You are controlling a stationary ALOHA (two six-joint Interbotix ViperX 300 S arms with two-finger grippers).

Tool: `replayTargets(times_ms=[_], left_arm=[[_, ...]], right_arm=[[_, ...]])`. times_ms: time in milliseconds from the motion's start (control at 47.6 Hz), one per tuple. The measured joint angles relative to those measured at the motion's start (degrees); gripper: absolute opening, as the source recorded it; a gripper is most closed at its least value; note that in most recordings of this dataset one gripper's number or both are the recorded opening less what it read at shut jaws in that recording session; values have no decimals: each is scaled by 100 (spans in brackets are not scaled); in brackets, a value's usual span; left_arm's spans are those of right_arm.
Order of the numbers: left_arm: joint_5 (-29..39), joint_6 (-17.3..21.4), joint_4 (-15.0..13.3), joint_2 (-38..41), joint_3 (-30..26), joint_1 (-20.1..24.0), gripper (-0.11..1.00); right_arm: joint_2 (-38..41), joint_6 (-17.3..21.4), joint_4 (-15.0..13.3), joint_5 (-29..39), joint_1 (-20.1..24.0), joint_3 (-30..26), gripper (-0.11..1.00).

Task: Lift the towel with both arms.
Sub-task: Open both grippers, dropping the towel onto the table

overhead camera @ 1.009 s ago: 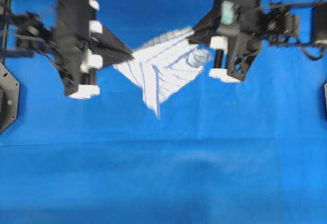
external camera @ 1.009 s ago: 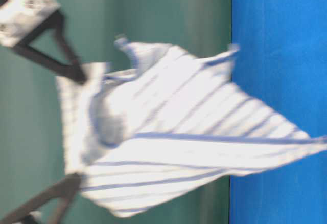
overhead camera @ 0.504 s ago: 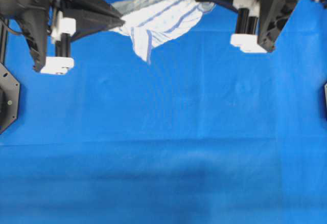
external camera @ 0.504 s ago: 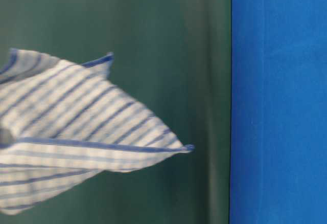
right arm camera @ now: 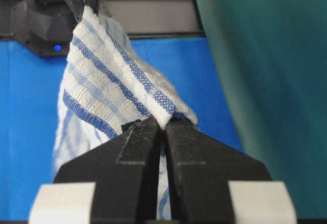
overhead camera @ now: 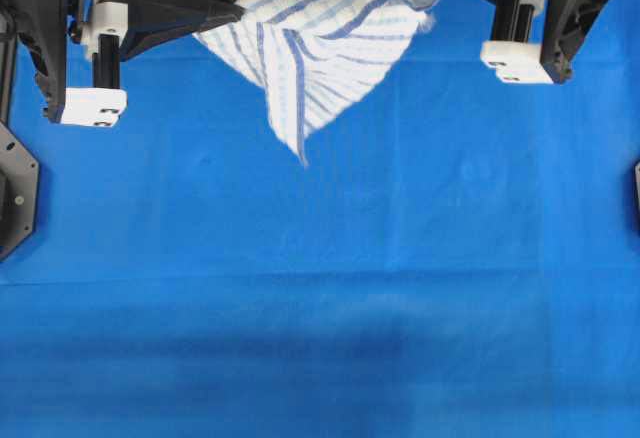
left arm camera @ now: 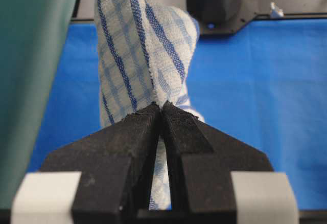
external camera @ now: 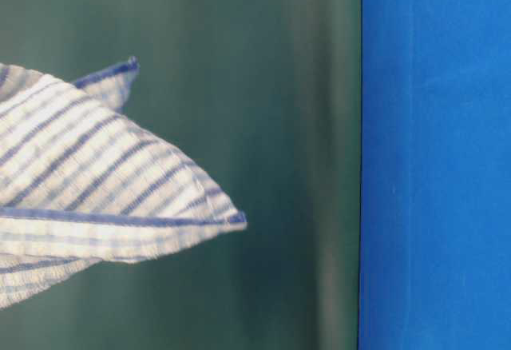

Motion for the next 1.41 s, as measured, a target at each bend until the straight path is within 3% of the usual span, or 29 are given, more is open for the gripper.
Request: replayTargets(times_ms=[252, 357, 420, 483, 588, 672, 1030, 1408], left_arm=[[53, 0, 0, 0, 0, 0, 3], [62, 0, 0, 0, 0, 0, 6], [62, 9, 0, 0, 0, 9, 20], [62, 0, 0, -9, 0, 0, 39], [62, 0, 0, -9, 0, -9, 73], [62, 0, 0, -9, 26, -9, 90], [-26, -44, 0, -18, 466, -18, 90], [-1063, -44, 0, -9, 1600, -18, 90]], right_arm=[[0, -62, 9, 97, 44, 0, 4], [-9, -70, -9, 105, 44, 0, 36], [0, -70, -26, 105, 44, 0, 56], [-9, -70, -62, 105, 44, 0, 67], [0, -70, -79, 105, 35, 0, 62], [-9, -62, -79, 105, 35, 0, 62], [-18, 0, -88, 35, 44, 387, 62], [-9, 202, -79, -1072, 26, 1521, 62]])
